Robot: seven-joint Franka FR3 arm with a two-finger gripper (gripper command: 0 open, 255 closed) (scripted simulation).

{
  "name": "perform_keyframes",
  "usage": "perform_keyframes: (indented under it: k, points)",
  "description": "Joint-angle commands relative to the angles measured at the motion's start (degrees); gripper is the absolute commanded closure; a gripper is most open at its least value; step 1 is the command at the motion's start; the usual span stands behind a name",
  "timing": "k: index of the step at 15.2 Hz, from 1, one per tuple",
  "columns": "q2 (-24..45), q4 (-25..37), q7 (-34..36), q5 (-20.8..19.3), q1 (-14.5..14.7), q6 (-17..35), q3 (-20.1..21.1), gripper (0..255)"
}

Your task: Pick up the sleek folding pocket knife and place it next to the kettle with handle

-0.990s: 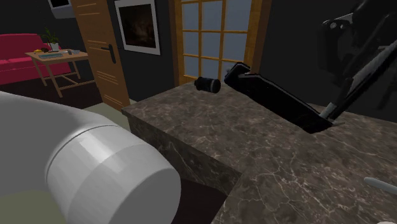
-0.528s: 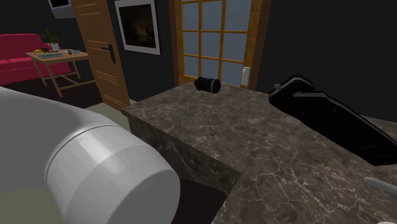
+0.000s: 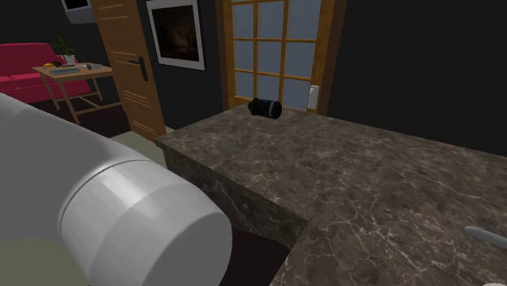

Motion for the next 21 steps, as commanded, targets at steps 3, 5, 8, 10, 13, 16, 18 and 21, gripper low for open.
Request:
perform_keyframes:
  k: [3,5,8,10,13,16,18,21]
  points:
    - [3.0,5.6,-6.1,-0.9,2.9,0.9,-7.8,255]
    - [4.8,9.1,-9.2,-0.9,5.5,1.2,-12.5,255]
    - [7.2,15.0,-13.6,-0.7,10.9,1.5,-20.8,255]
    - [8.1,19.4,-16.3,-0.8,15.9,1.2,-27.2,255]
    - [7.4,27.0,-19.5,-2.1,25.0,-0.2,-36.9,255]
    - [5.4,31.1,-20.7,-4.1,30.0,-1.0,-41.5,255]
    - [5.1,29.2,-20.3,-4.3,29.2,0.4,-41.3,255]
    - [4.6,26.7,-19.8,-4.8,28.2,2.5,-41.2,255]
